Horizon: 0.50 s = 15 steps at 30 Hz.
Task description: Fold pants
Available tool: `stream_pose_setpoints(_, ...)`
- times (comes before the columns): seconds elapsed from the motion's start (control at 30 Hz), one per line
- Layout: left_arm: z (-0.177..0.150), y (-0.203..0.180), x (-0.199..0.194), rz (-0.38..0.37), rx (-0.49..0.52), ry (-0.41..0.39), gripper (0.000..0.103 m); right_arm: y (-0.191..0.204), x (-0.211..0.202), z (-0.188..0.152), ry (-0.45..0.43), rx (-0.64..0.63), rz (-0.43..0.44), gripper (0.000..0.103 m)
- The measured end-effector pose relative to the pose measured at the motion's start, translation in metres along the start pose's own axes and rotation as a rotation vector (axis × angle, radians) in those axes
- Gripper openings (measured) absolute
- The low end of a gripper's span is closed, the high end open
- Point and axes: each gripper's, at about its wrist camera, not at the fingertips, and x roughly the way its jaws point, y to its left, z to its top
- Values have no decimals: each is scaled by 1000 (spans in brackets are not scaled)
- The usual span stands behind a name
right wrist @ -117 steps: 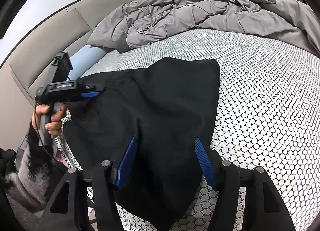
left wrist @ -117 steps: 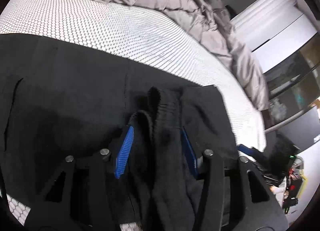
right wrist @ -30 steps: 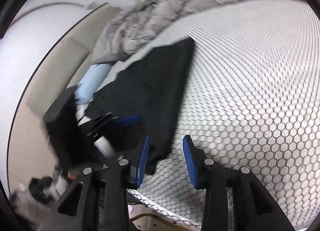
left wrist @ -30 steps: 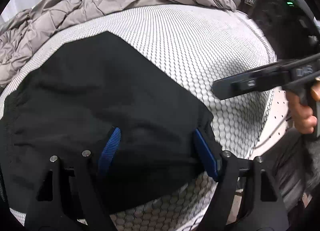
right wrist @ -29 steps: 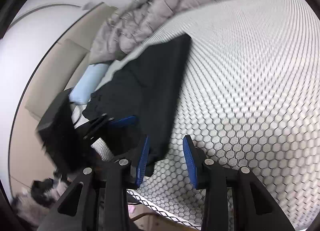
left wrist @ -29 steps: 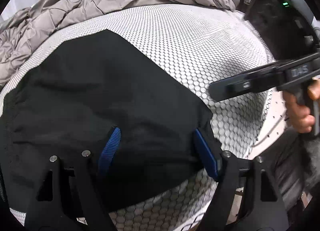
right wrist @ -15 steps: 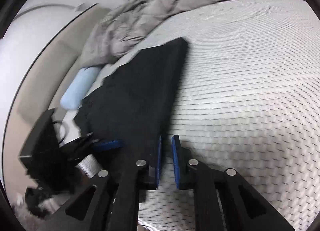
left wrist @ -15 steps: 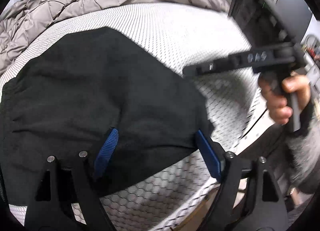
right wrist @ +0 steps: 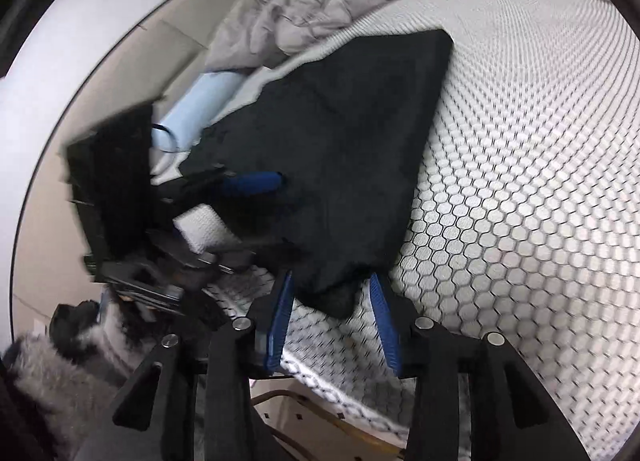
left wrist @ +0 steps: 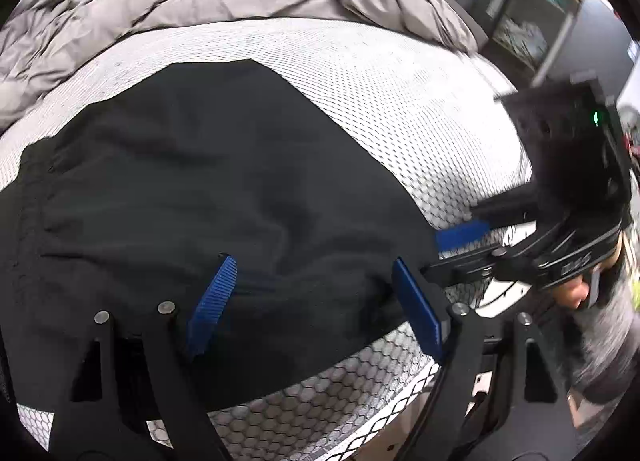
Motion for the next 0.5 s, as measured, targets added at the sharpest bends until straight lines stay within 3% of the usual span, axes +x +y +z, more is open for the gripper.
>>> stream_pose_setpoints(0.07,-1,6,-3,8,-18,-9,78,0,-1,-2,8,-27,-9,10)
stream_pose_setpoints(0.17,2,14,-5,23,-38,-30,78,12,-11,-8,0,-58,44,7)
stream_pose_setpoints(0.37,5,-1,-3,-4,1,-39,78,-4,-18,-24,74,-23,51,12)
stream_pose_setpoints(0.5,-6,-35,14,-8,119,17,78,-21,-43,-7,-76,42,39,31)
